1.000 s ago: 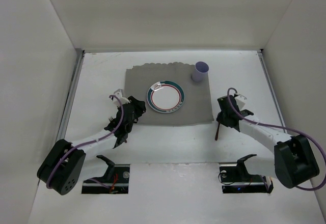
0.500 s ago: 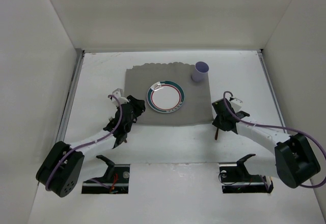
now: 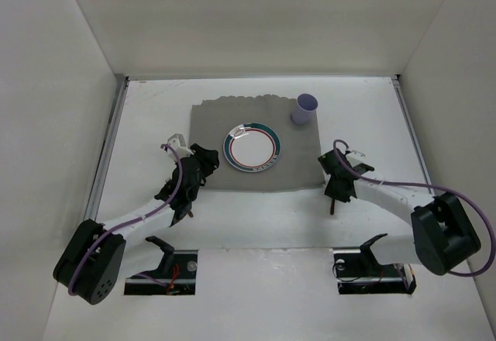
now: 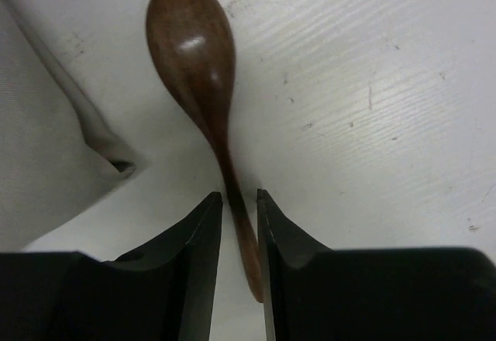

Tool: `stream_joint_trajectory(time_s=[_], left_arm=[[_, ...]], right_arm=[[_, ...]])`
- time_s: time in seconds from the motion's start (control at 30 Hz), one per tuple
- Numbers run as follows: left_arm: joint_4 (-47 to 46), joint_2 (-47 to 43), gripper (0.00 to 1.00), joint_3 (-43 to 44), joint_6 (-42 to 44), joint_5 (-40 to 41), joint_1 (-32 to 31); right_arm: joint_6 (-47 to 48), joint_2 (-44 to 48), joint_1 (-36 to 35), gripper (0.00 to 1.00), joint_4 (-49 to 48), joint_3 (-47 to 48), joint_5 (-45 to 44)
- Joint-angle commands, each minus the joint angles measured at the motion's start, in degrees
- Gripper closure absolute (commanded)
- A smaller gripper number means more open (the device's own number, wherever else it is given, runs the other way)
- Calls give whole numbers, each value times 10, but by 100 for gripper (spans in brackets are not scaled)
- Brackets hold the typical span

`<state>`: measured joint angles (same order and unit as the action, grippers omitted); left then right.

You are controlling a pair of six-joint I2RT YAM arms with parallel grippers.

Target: Set the dinner table for one person

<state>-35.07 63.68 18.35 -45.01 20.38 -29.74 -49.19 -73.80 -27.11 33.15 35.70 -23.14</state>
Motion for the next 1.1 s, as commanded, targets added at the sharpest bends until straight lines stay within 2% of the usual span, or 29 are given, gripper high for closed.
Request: stream_joint_trajectory(time_s=[0.0,0.17,0.4,0.6,0.77,0.93,1.07], left_arm=[[-16,-8,59,2,-4,0,4],[-16,-10,59,2,-4,-1,5],[-16,-7,59,2,-5,-1,5],[-18,0,59,4,-5,-1,4],[-18,7,59,6,-5,-1,1],[-16,0,59,6,-3,1,3],[-16,0,59,5,-4,-1,4]], right_arm=[[29,-21,-7,69,13,31,-16],[60,-50,3,72,3,47,-13],[66,-44,19,92,-23,42,-15],[45,31,18,95,10,37,-54],[71,59,4,95,44,103,-59],[115,-21,-77,94,3,197,-32],[162,-106,-92,94,-65,249,-4]])
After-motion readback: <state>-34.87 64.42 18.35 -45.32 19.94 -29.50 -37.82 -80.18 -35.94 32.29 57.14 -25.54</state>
